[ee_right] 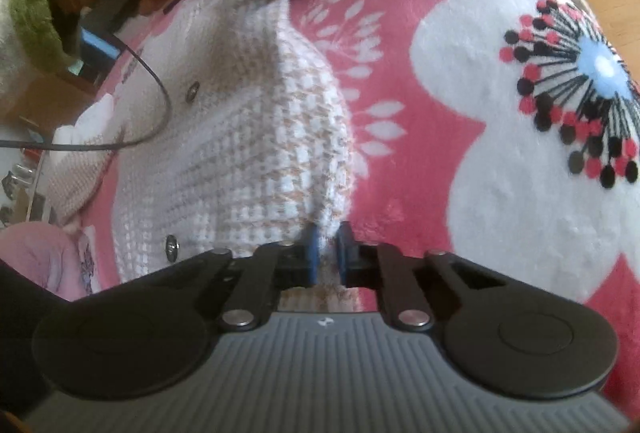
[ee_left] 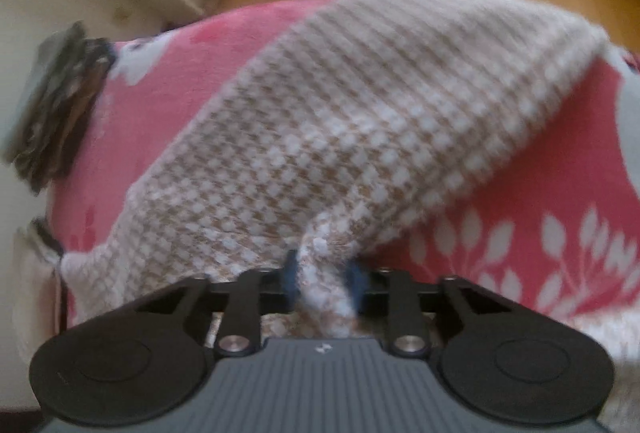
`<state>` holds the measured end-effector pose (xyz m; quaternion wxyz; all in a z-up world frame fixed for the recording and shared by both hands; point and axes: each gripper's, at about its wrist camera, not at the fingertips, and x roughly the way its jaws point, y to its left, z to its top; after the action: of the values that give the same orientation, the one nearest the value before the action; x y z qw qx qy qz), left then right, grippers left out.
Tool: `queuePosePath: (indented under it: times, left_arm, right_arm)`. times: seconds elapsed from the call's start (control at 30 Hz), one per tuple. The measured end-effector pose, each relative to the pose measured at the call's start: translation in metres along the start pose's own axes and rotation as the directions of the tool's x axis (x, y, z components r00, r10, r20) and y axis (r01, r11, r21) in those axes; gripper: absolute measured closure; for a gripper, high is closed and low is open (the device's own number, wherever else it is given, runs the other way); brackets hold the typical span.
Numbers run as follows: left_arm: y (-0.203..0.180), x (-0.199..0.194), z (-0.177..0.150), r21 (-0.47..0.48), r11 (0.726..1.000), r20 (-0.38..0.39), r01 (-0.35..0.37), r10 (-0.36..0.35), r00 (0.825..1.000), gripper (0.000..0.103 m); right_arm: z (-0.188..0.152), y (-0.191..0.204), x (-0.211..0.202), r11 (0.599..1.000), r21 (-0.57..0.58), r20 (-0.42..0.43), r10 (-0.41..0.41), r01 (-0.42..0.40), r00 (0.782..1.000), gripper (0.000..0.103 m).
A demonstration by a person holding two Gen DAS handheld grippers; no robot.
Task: Fold clothes
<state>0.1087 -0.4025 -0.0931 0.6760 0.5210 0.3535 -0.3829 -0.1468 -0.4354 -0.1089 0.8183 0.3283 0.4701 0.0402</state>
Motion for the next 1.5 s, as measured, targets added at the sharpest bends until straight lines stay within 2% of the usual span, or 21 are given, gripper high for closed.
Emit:
queuePosePath:
  times: [0.1, 0.2, 0.37, 0.47, 0.57, 0.63, 0.67, 0.7, 0.77, 0.87, 0.97, 1.0, 1.07, 1.1, 1.2, 1.27, 1.33, 1.4, 1.43, 1.5]
  left_arm:
    - [0.005, -0.016, -0.007, -0.116, 0.993, 0.119, -0.030, 0.044, 0.992, 0.089]
    - [0.007, -0.015, -0.006, -0.252, 0.968, 0.184, 0.004, 0.044, 0.982, 0.088]
    - [0.005, 0.005, -0.012, -0.424, 0.903, 0.239, 0.064, 0.044, 0.970, 0.085]
    - [0.001, 0.003, -0.017, -0.439, 0.896, 0.274, 0.065, 0.064, 0.960, 0.084]
    - [0.016, 0.008, -0.017, -0.463, 0.879, 0.279, 0.116, 0.020, 0.960, 0.080]
    - [0.023, 0.012, -0.016, -0.475, 0.869, 0.282, 0.142, -0.002, 0.959, 0.078]
    - [0.026, 0.013, -0.016, -0.478, 0.865, 0.283, 0.151, -0.010, 0.959, 0.078]
    - [0.028, 0.015, -0.016, -0.482, 0.861, 0.285, 0.160, -0.018, 0.958, 0.078]
    - [0.033, 0.018, -0.015, -0.490, 0.853, 0.287, 0.178, -0.034, 0.957, 0.078]
    - [0.033, 0.020, -0.015, -0.488, 0.854, 0.294, 0.179, -0.032, 0.955, 0.078]
    - [0.033, 0.020, -0.017, -0.492, 0.850, 0.310, 0.189, -0.032, 0.950, 0.078]
    - [0.033, 0.020, -0.018, -0.493, 0.849, 0.315, 0.191, -0.031, 0.949, 0.078]
    - [0.033, 0.020, -0.019, -0.495, 0.847, 0.325, 0.195, -0.028, 0.945, 0.078]
    - [0.034, 0.019, -0.020, -0.500, 0.842, 0.334, 0.203, -0.029, 0.942, 0.078]
    - [0.035, 0.019, -0.020, -0.505, 0.836, 0.354, 0.217, -0.029, 0.935, 0.078]
    - [0.031, 0.023, -0.018, -0.501, 0.839, 0.357, 0.212, -0.023, 0.934, 0.077]
    - [0.025, 0.027, -0.016, -0.481, 0.856, 0.358, 0.187, -0.003, 0.934, 0.076]
    - [0.024, 0.024, -0.017, -0.466, 0.866, 0.364, 0.180, 0.002, 0.931, 0.075]
    - [0.026, 0.023, -0.019, -0.464, 0.866, 0.367, 0.188, -0.005, 0.930, 0.073]
    - [0.039, 0.017, -0.026, -0.487, 0.839, 0.381, 0.243, -0.047, 0.923, 0.066]
  right_arm:
    - [-0.004, 0.002, -0.020, 0.998, 0.043, 0.054, 0.040, -0.043, 0.998, 0.098]
    - [-0.013, 0.001, -0.039, 0.992, 0.108, 0.100, 0.058, -0.068, 0.993, 0.098]
    - [-0.018, -0.020, -0.017, 0.979, 0.196, 0.040, -0.065, 0.055, 0.997, 0.098]
    - [-0.015, -0.026, -0.011, 0.967, 0.232, 0.004, -0.109, 0.105, 0.994, 0.093]
    - [-0.015, -0.024, -0.022, 0.963, 0.234, 0.031, -0.148, 0.136, 0.989, 0.086]
    - [-0.012, -0.012, -0.036, 0.968, 0.154, 0.102, -0.214, 0.197, 0.971, 0.083]
    - [-0.009, -0.007, -0.039, 0.970, 0.118, 0.137, -0.229, 0.214, 0.964, 0.076]
    - [-0.004, -0.001, -0.039, 0.974, 0.084, 0.168, -0.223, 0.212, 0.960, 0.070]
    - [0.006, 0.011, -0.034, 0.978, 0.011, 0.222, -0.205, 0.207, 0.953, 0.069]
    - [0.018, 0.034, -0.006, 0.965, -0.134, 0.245, -0.188, 0.225, 0.951, 0.062]
    - [0.022, 0.047, 0.029, 0.910, -0.250, 0.240, -0.271, 0.330, 0.932, 0.063]
    - [0.023, 0.047, 0.040, 0.896, -0.268, 0.229, -0.297, 0.353, 0.927, 0.073]
    - [0.024, 0.041, 0.044, 0.908, -0.240, 0.220, -0.292, 0.342, 0.931, 0.091]
    - [0.025, 0.038, 0.041, 0.919, -0.214, 0.228, -0.283, 0.332, 0.932, 0.095]
    - [0.028, 0.026, 0.019, 0.962, -0.069, 0.273, -0.236, 0.263, 0.933, 0.097]
    - [0.022, 0.015, 0.020, 0.967, 0.002, 0.268, -0.245, 0.254, 0.932, 0.098]
    - [0.020, 0.003, 0.033, 0.960, 0.023, 0.237, -0.275, 0.278, 0.932, 0.098]
    - [0.020, 0.003, 0.036, 0.958, -0.015, 0.216, -0.278, 0.288, 0.936, 0.097]
    - [0.021, 0.005, 0.035, 0.957, -0.025, 0.212, -0.278, 0.289, 0.937, 0.097]
    - [0.019, 0.006, 0.028, 0.961, -0.011, 0.213, -0.268, 0.277, 0.940, 0.092]
